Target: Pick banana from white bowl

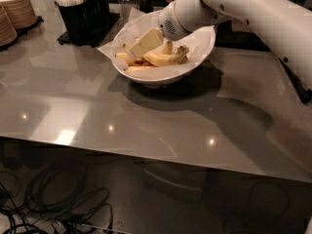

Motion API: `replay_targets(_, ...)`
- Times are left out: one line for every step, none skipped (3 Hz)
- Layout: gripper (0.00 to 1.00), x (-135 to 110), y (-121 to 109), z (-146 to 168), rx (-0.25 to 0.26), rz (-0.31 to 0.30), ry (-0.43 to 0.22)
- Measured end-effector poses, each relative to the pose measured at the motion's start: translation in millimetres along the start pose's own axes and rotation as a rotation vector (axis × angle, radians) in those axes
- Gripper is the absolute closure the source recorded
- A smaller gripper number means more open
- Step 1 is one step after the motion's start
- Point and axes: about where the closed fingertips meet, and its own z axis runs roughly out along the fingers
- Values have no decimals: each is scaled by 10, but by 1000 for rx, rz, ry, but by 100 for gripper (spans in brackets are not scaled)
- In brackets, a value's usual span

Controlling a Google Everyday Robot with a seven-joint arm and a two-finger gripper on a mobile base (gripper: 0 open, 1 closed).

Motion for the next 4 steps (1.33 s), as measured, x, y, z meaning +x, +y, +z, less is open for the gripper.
replay_targets(6,106,-61,95,10,22,23)
replay_targets(9,194,-86,174,17,42,39)
replay_targets(13,257,-94,233,21,60,47)
replay_targets(16,310,-50,314,2,84,50)
